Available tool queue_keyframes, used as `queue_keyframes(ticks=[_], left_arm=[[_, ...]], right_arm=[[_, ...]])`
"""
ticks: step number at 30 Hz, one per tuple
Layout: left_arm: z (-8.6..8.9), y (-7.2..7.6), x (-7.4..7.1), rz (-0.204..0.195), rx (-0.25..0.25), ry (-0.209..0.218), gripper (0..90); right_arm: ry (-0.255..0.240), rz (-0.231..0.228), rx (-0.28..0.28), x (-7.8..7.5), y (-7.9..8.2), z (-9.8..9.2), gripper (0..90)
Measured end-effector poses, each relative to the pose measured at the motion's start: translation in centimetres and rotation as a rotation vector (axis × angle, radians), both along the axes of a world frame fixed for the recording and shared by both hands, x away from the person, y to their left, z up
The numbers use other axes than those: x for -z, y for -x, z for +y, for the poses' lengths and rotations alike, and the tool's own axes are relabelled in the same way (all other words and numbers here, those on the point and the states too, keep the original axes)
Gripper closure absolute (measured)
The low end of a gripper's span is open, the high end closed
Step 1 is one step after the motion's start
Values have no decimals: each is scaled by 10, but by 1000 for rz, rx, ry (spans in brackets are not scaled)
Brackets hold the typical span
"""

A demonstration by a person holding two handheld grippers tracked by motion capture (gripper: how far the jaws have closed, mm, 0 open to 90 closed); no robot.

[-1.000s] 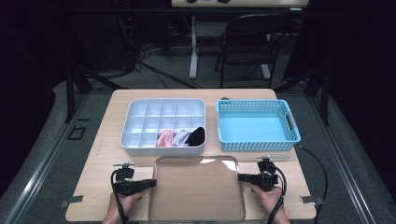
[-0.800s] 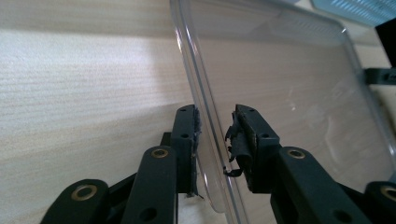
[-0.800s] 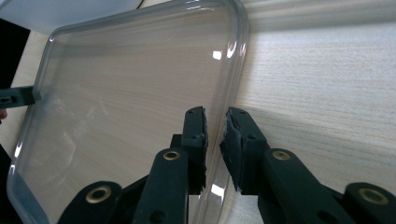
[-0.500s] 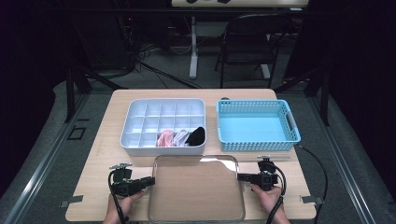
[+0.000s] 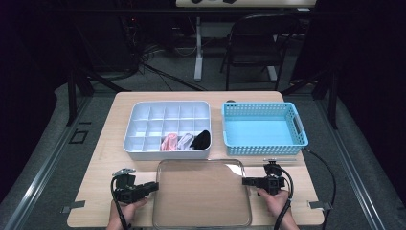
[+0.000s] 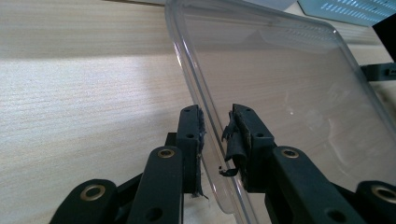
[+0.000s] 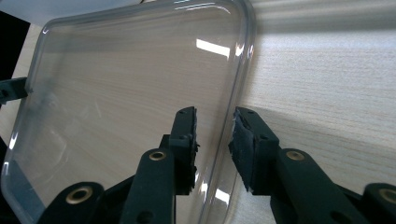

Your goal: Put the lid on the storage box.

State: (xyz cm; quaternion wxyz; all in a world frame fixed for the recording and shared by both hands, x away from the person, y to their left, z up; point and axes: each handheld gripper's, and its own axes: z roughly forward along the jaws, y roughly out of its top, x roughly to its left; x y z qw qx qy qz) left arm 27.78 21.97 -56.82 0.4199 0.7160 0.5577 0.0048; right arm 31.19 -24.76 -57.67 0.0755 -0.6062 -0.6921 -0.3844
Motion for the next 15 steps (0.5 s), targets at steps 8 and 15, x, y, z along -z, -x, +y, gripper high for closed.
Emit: queue_keyframes(ticks=[8, 15], left_arm=[[-4, 6, -6, -62, 9, -25, 739], [-8, 9, -10, -109, 23, -70, 752]], right_arm=[[5, 4, 6, -1, -4, 1, 660], [19, 8, 12, -3, -5, 3, 651]])
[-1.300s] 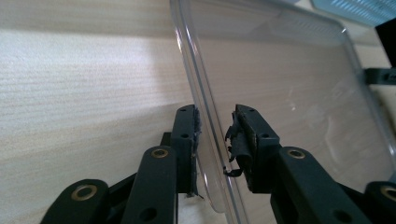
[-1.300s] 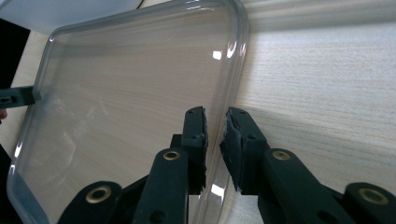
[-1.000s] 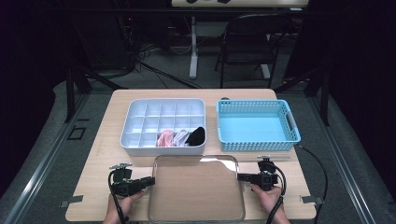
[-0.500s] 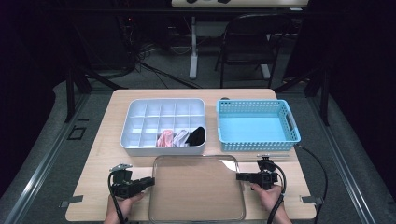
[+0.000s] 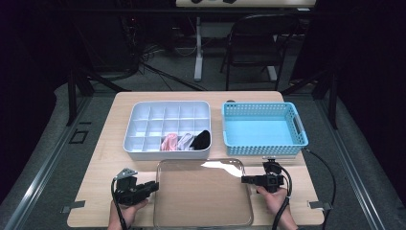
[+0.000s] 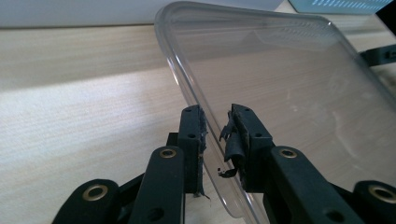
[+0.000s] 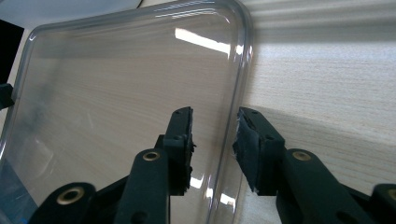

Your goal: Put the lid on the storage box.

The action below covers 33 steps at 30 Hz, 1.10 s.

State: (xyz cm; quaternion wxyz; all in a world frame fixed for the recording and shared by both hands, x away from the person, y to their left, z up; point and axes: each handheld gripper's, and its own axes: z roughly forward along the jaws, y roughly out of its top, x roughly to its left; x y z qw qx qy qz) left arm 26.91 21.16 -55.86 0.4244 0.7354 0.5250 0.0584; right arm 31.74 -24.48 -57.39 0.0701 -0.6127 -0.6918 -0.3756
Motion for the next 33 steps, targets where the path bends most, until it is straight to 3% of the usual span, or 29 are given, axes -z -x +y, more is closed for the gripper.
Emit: queue_keyframes(ticks=[1, 2, 3, 6, 7, 10, 12, 18, 21, 27, 33], left_arm=[[1, 2, -3, -39, -11, -12, 780], [-1, 2, -4, -52, 0, -22, 900], [-3, 2, -4, -44, 27, -27, 900], [-11, -1, 2, 16, 41, -56, 896], [-10, -3, 3, 16, 28, -73, 890], [-4, -5, 4, 50, -7, -64, 835], [0, -3, 6, 90, -17, -74, 746], [9, 6, 11, 197, -63, -30, 519], [10, 11, 11, 223, -59, 2, 507], [9, 18, 11, 257, -29, 21, 533], [7, 19, 12, 270, -30, 30, 603]], right_arm=[[2, -2, -1, 0, 0, 0, 652], [-2, 4, 3, 0, 0, 0, 672], [-10, 8, -4, 1, 0, 0, 694], [8, -5, -14, 1, -1, 4, 722], [28, -11, -13, 0, 0, 5, 724], [44, -16, -7, -1, 1, 5, 740], [63, -27, -13, -1, 3, 6, 739], [105, -47, -3, -4, 7, 10, 718], [123, -61, -4, -4, 11, 11, 707], [167, -71, -6, -8, 21, 11, 631], [157, -50, -22, -8, 31, 8, 659]])
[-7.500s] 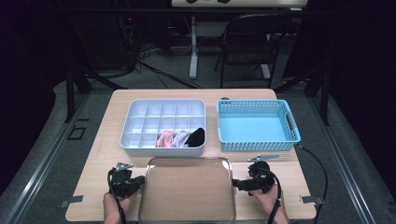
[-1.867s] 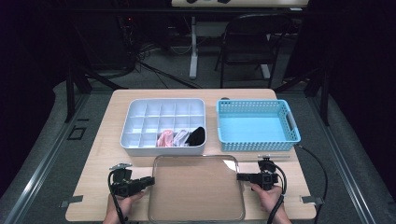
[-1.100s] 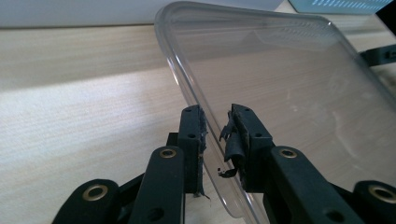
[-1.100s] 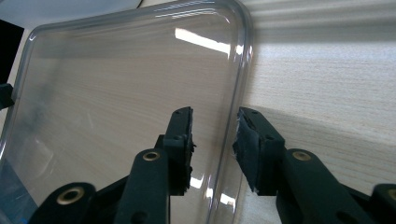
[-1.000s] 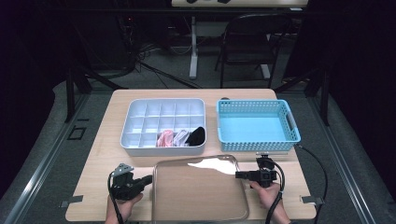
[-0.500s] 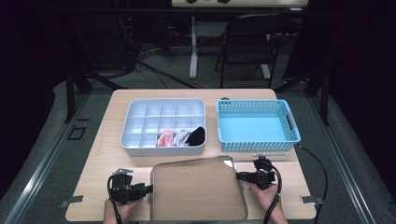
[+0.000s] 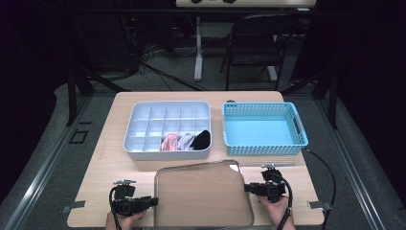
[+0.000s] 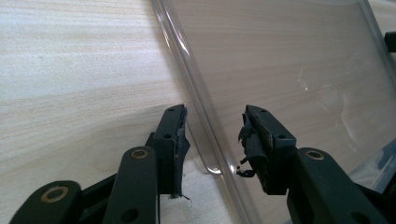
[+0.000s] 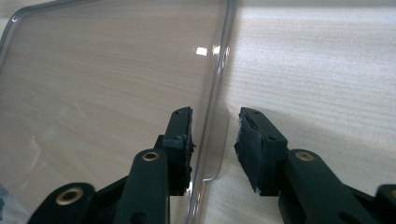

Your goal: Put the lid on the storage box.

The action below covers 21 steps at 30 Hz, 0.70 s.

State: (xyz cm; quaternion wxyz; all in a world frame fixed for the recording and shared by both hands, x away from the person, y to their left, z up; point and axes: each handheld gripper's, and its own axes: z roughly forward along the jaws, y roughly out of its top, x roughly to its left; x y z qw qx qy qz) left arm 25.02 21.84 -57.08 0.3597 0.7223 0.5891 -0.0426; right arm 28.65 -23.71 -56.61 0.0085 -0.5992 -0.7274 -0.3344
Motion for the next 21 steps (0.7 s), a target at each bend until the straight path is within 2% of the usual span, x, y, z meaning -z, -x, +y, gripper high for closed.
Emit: queue_keyframes(ticks=[9, 14, 18, 21], left_arm=[[-4, -14, 2, -25, -6, -15, 723], [-10, -22, 2, -45, 9, -35, 725], [-12, -31, 3, -57, 5, -25, 726], [-12, -39, 4, -66, 30, -22, 726]], right_arm=[[-8, 2, 16, 1, 4, 0, 703], [-8, 0, 39, 1, 7, -3, 703], [-8, 1, 47, 1, 9, -5, 700], [-16, 3, 54, 2, 10, -8, 691]])
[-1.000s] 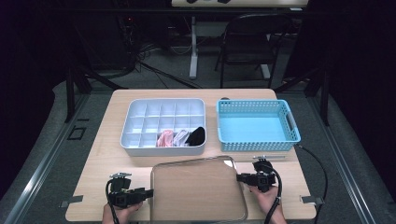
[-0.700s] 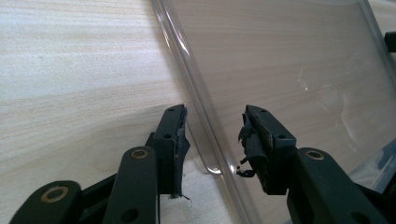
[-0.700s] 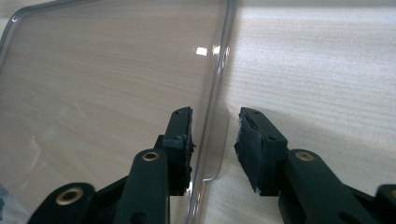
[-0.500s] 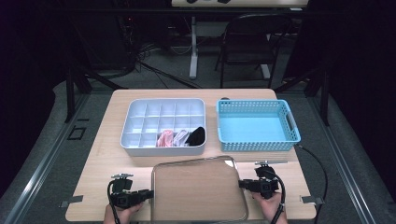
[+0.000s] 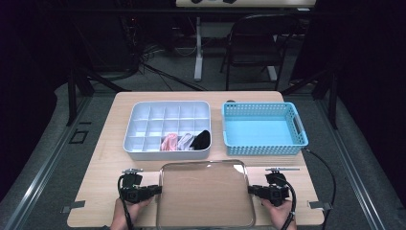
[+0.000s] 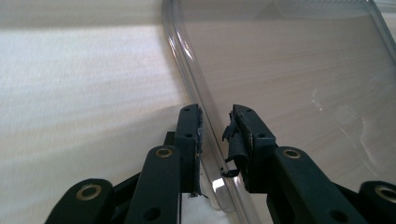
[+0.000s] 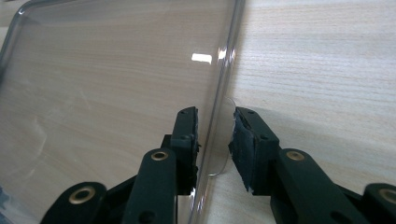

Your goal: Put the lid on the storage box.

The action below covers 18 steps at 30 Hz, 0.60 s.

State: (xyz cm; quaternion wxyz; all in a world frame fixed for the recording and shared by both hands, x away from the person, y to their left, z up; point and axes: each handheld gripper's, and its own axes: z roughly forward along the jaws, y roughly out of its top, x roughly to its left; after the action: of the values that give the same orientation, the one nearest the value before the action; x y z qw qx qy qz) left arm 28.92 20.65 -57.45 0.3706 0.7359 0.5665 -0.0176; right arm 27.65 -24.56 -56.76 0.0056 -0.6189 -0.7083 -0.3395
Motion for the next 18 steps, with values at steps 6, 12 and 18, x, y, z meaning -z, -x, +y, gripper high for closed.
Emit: queue_keyframes(ticks=[6, 12, 18], left_arm=[[13, 4, -4, 31, -32, 4, 606], [10, 19, -6, 83, -23, 15, 562], [2, 16, -6, 87, -4, 4, 597]], right_arm=[[-10, -5, 3, 1, 4, 0, 686], [5, -8, 4, 0, 5, 1, 689], [1, -6, 0, 0, 5, 2, 699]])
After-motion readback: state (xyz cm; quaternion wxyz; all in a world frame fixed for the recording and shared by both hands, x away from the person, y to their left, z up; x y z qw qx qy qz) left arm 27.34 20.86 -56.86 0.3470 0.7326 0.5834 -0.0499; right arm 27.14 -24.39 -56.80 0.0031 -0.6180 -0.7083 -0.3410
